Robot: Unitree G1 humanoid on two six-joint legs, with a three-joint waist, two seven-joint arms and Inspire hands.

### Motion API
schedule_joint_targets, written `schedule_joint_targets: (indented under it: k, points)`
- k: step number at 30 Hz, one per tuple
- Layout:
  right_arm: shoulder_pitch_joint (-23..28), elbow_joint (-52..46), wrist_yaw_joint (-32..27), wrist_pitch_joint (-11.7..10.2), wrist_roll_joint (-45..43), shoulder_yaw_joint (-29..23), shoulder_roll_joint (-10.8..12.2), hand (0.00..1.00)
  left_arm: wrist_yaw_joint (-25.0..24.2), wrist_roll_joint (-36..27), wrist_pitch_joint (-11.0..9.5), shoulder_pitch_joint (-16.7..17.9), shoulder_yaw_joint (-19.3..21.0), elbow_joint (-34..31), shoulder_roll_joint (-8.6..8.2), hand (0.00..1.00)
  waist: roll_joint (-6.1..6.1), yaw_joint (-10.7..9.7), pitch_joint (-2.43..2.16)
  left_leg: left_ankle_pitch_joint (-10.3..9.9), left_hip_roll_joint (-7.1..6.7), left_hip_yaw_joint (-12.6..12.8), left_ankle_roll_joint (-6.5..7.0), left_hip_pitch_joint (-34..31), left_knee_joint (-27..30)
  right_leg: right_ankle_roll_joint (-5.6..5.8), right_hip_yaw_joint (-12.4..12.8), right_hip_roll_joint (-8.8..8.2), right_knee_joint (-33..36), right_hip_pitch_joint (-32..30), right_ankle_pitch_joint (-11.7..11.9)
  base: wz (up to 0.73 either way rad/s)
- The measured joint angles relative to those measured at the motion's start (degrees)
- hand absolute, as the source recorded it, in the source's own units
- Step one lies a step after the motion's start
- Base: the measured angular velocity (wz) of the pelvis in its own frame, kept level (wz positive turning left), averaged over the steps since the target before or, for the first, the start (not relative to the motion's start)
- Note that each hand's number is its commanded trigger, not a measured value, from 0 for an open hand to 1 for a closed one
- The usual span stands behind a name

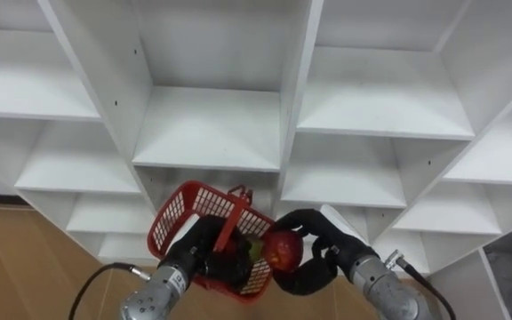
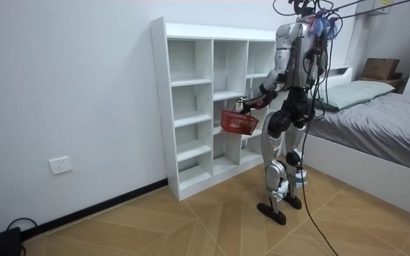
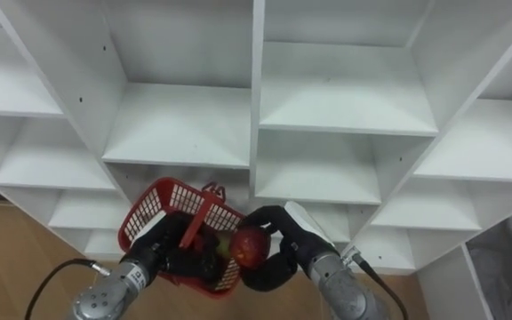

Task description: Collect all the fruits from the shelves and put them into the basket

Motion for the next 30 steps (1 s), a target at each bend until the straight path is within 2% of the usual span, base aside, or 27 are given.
schedule_joint_targets:
  k: [10,30]
  points:
    - [-0.18,4.13,-0.28,0.03,-2.3,0.42,0.01,1.0,-1.71,-0.04,0.0,0.03,-1.05,-0.3,-0.48,1.0,0.53,1.39,-0.18,0.01,0.02,0.09,0.0,-1.48,0.06,-0.03,0.06,0.08,0.05,-1.49,0.02,0.0]
    - [-2.25,4.15,-0.8,0.03,-7.26,1.27,-0.09,1.0,-5.22,0.0,0.0,0.07,-2.01,-0.32,-0.37,1.0,0.54,1.52,-0.14,0.03,0.02,-0.25,0.0,-3.0,0.16,-0.06,-0.08,-0.04,0.14,-3.02,0.04,0.0]
